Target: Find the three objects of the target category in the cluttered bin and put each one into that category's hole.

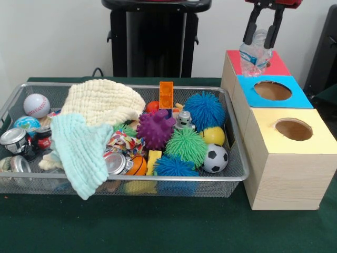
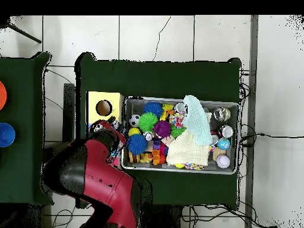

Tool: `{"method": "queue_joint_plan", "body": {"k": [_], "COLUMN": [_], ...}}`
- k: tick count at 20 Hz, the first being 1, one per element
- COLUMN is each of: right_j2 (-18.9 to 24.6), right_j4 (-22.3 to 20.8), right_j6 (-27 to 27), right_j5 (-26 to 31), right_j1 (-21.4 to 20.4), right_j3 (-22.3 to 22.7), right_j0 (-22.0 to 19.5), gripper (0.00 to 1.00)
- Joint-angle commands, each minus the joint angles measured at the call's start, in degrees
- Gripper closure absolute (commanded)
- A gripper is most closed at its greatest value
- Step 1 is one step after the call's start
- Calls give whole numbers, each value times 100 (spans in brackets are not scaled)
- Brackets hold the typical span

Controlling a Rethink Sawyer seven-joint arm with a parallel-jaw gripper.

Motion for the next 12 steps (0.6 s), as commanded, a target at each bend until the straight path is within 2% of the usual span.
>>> {"method": "queue_joint_plan", "body": {"k": [1,8,12], "right_j2": [285,-135,-280], "right_j4": [381,646,795], "right_j6": [1612,1874,1979], "right_j5": [-158,135,239], "right_j1": [331,842,1055], "right_j3": [-422,-910,-1038], "right_j0": [-123,167,309], "gripper": [100,100,100]}}
